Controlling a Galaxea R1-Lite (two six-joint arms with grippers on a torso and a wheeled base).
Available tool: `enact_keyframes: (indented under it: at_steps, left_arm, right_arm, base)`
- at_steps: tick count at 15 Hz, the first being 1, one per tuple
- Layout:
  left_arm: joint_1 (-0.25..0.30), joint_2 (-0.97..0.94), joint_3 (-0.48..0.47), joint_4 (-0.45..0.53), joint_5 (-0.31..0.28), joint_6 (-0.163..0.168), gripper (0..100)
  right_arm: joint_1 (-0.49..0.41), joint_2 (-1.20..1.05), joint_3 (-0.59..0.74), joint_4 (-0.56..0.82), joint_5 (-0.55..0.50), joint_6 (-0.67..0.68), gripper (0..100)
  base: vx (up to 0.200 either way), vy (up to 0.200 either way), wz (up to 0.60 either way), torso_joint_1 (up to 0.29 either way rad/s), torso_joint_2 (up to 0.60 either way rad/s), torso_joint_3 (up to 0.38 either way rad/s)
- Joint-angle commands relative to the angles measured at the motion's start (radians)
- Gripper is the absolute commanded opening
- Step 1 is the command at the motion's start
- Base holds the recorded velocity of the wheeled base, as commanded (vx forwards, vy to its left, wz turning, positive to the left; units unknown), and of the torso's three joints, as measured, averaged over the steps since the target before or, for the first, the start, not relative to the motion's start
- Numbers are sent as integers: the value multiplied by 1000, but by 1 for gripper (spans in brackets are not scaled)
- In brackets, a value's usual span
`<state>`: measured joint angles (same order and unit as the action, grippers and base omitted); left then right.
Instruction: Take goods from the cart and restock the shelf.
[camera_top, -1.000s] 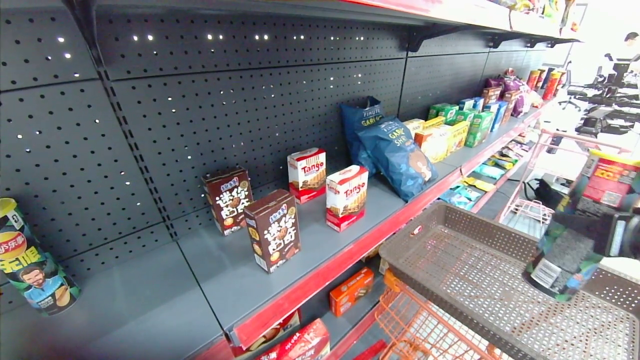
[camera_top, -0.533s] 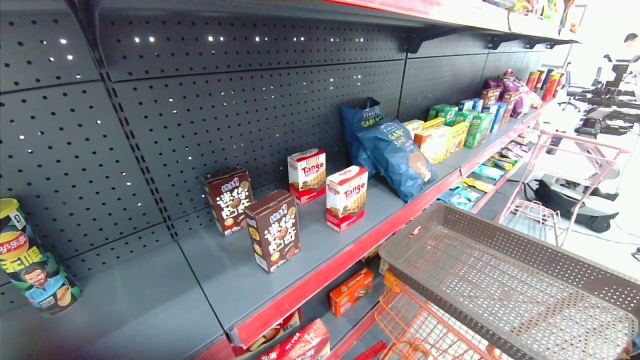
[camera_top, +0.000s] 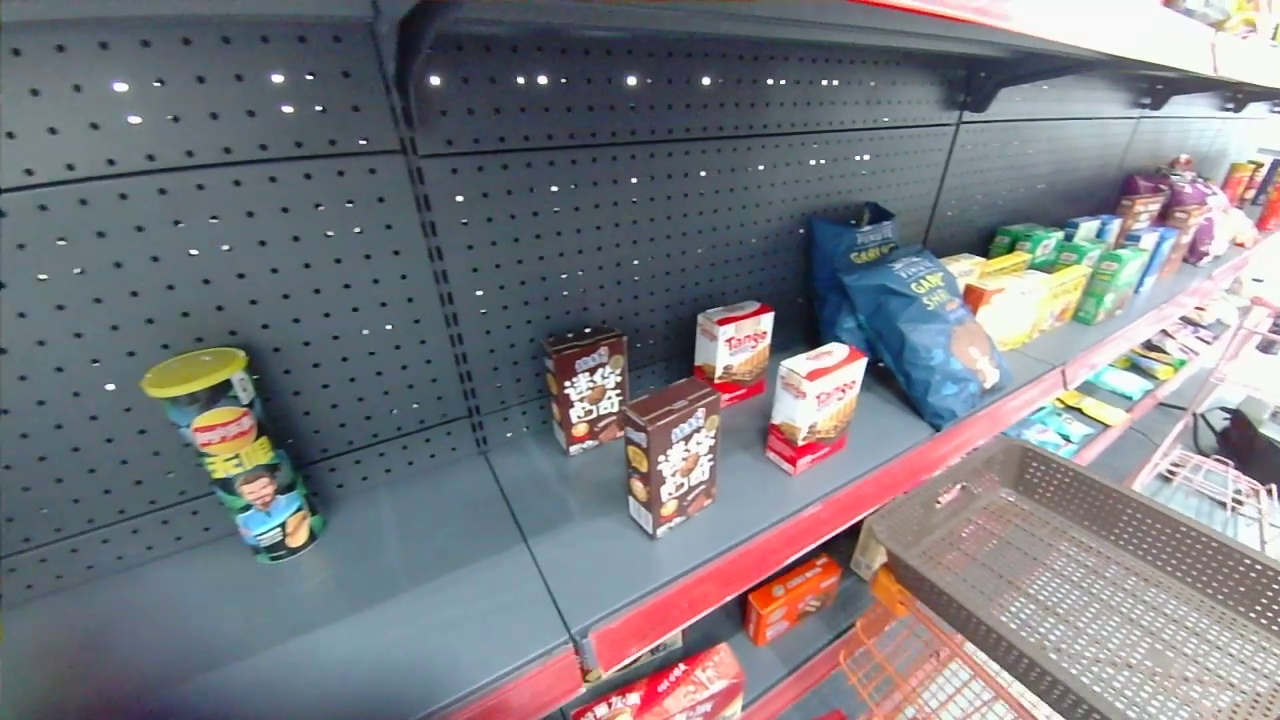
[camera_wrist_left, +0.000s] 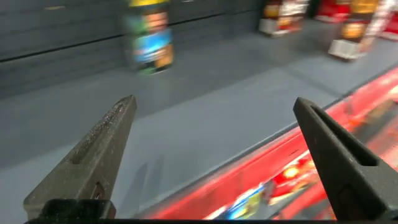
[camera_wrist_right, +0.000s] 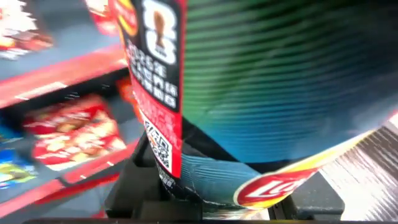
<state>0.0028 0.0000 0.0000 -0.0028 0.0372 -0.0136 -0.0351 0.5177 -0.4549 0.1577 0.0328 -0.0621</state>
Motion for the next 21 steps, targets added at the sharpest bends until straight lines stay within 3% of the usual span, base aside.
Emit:
enact_keyframes:
  at_steps: [1, 9, 17, 21]
  left_arm:
    - [0, 0, 0, 0, 0, 0, 100]
    - [0, 0, 0, 0, 0, 0, 100]
    - [0, 0, 0, 0, 0, 0, 100]
    - [0, 0, 0, 0, 1, 0, 100]
  right_arm:
    - [7, 1, 2, 0, 1, -1, 0]
    - [35, 1, 39, -44, 4, 4, 0]
    - [52, -11, 22, -109, 153, 99, 0]
    - [66, -28, 10, -158, 164, 107, 0]
  base:
    - [0, 0, 600, -2, -2, -7]
    - [0, 0, 600, 2, 4, 3]
    - [0, 0, 0, 0, 0, 0]
    - [0, 0, 0, 0, 0, 0]
